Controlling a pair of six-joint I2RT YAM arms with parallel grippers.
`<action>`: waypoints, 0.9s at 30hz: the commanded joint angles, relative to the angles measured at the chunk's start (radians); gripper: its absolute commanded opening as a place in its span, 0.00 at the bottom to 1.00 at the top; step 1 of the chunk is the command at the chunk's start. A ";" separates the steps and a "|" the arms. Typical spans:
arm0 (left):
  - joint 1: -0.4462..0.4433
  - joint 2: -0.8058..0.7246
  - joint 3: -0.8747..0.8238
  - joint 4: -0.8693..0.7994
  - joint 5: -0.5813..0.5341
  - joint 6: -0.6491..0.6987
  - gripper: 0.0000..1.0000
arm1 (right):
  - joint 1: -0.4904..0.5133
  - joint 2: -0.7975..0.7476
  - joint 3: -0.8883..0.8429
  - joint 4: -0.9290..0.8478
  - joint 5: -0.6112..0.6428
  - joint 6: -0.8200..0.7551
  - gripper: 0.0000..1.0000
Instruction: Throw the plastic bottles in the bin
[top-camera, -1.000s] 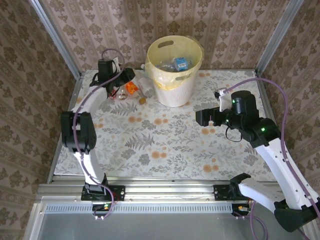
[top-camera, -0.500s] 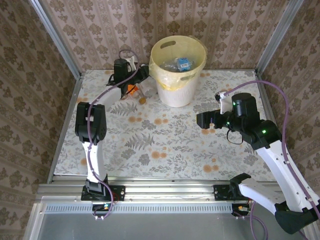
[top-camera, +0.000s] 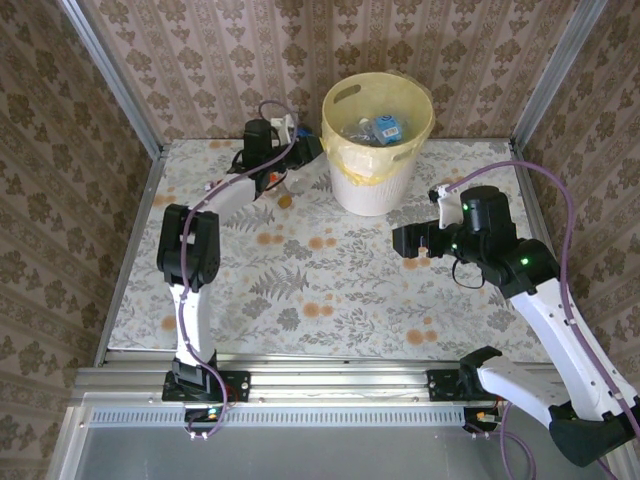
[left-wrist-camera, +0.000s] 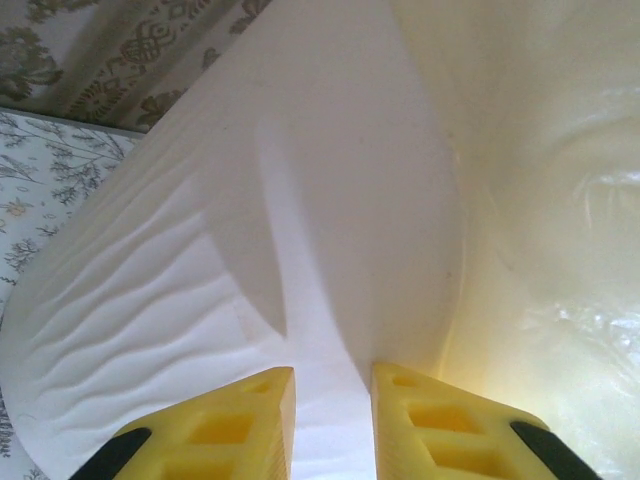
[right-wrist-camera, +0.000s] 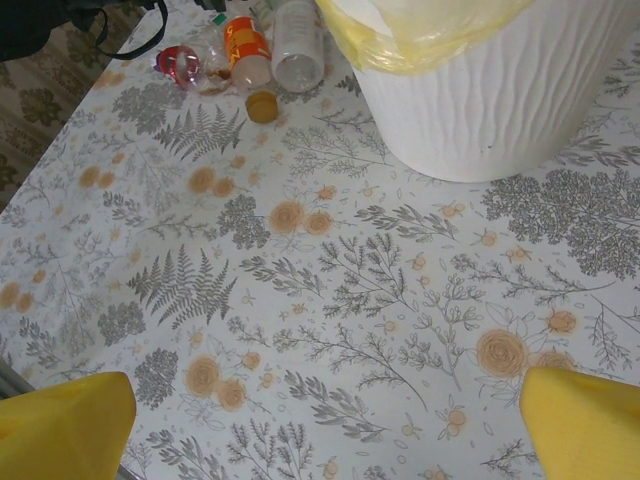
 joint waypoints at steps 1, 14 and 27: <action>0.009 -0.063 -0.025 -0.124 -0.022 0.122 0.32 | -0.002 0.016 -0.006 -0.010 0.014 -0.009 1.00; 0.079 -0.138 0.037 -0.672 -0.405 0.371 0.77 | -0.001 0.071 -0.004 0.019 -0.005 -0.016 1.00; 0.056 0.123 0.411 -0.950 -0.612 0.502 0.79 | -0.001 -0.002 -0.047 0.041 -0.074 -0.039 1.00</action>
